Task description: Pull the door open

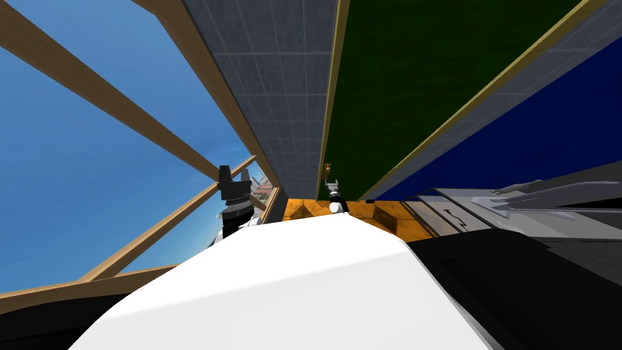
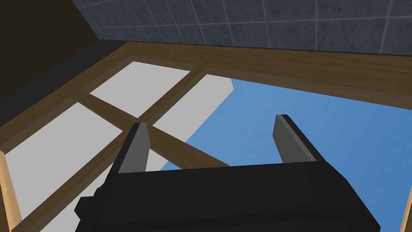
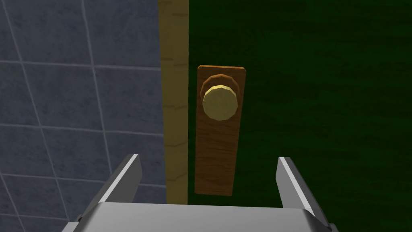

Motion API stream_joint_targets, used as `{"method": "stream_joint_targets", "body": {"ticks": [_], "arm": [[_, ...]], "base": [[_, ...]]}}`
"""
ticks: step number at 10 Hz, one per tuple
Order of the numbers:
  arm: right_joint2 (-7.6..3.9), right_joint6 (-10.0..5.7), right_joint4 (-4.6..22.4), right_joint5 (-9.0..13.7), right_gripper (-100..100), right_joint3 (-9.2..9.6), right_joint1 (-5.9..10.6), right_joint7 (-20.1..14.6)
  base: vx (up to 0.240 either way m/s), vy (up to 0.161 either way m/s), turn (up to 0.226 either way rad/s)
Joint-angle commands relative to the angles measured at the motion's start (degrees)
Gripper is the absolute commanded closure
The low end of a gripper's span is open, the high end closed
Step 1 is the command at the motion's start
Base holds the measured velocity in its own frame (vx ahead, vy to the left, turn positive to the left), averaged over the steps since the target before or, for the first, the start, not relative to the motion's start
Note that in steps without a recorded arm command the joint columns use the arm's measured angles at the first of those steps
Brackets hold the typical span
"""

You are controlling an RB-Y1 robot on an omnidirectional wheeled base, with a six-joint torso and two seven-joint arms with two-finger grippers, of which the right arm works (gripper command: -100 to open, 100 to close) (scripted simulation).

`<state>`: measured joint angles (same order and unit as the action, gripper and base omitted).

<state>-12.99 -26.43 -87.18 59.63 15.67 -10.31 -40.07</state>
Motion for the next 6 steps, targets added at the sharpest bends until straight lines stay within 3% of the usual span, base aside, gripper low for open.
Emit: {"method": "stream_joint_targets", "body": {"ticks": [1,2,3,4,6], "arm": [[-0.19,0.07,1.36,1.79,-100,0.46,0.59,-0.94],[-0.29,0.05,1.99,2.56,-100,0.71,0.84,-1.39],[-0.41,-0.12,1.75,1.97,-100,0.61,0.74,-1.33],[-1.96,0.14,3.45,2.73,-100,-1.15,1.77,-3.01],[-2.82,0.27,4.37,3.08,-100,-2.16,2.33,-3.91]], "base": [[0.166,-0.046,-0.013],[0.141,-0.051,-0.017],[0.057,-0.024,0.001],[0.156,0.038,0.038],[0.198,0.038,0.061]]}}
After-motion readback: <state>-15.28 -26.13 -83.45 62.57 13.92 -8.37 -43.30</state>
